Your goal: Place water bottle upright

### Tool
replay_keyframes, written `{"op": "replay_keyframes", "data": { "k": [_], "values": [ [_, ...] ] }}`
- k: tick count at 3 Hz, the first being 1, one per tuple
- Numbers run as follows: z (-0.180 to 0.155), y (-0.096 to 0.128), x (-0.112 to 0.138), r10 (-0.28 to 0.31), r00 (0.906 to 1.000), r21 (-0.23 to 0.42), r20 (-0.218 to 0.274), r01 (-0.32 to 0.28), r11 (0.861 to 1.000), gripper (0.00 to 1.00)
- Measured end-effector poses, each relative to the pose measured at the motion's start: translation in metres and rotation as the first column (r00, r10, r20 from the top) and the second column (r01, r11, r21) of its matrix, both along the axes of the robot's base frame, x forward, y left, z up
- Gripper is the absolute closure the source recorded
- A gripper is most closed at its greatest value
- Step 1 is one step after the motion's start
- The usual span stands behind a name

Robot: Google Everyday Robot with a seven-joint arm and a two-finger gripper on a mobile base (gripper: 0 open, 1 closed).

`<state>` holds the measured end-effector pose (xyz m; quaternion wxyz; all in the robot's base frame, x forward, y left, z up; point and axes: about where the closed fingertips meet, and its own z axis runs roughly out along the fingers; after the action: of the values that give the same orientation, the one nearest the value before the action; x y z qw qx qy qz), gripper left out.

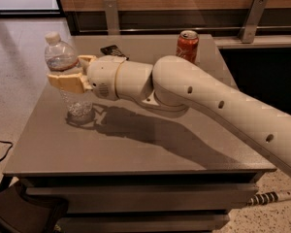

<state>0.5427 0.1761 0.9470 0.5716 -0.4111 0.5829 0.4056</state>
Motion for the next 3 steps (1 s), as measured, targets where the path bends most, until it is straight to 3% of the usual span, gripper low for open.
{"op": "replay_keyframes", "data": {
  "k": [2,3],
  "values": [
    [-0.017,-0.008,-0.018,-0.025,0.9969,0.008,0.075,0.025,1.0,1.0],
    [-0.033,-0.014,-0.026,-0.038,0.9953,0.004,0.088,0.038,0.999,1.0]
  ]
}}
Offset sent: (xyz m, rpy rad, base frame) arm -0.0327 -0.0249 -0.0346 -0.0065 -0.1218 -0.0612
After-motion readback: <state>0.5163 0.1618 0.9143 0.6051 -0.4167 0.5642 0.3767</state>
